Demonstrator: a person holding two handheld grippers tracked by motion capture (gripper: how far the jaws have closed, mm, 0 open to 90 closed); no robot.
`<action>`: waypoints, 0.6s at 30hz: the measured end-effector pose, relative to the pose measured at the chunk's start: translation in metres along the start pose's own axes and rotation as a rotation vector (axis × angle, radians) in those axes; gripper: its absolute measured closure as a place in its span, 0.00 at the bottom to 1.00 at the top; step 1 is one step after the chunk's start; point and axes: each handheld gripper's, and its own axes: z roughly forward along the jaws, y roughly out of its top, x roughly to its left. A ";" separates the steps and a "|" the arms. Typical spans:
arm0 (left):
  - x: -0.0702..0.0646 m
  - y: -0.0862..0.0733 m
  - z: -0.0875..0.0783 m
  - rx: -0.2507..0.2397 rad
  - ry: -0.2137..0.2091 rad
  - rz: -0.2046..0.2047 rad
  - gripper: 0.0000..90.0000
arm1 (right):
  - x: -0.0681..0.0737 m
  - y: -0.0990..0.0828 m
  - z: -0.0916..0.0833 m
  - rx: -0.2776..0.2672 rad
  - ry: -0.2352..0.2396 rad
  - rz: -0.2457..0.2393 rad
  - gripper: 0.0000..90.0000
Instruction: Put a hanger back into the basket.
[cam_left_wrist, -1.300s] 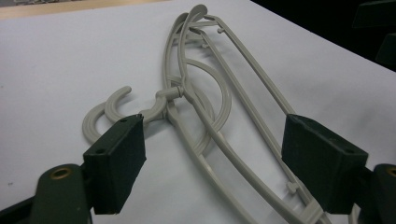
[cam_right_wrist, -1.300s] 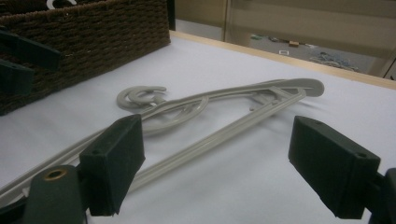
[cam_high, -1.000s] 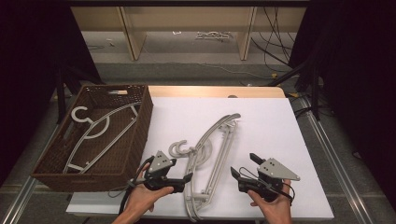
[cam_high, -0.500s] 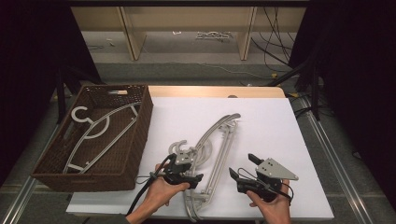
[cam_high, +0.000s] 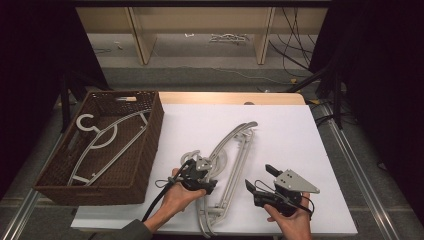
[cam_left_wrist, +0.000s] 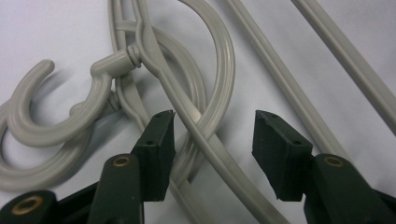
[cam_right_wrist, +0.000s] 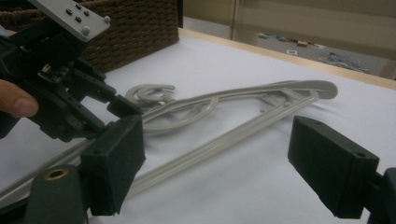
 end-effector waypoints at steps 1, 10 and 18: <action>0.000 0.001 0.001 0.003 0.004 0.015 0.55 | 0.000 0.000 0.001 -0.013 0.003 0.005 0.22; 0.004 0.003 0.006 0.009 0.002 0.001 0.67 | 0.000 0.000 0.001 -0.013 0.006 0.003 0.22; 0.012 0.000 0.006 -0.027 -0.057 -0.135 0.72 | 0.000 0.001 -0.002 -0.003 0.001 -0.007 0.22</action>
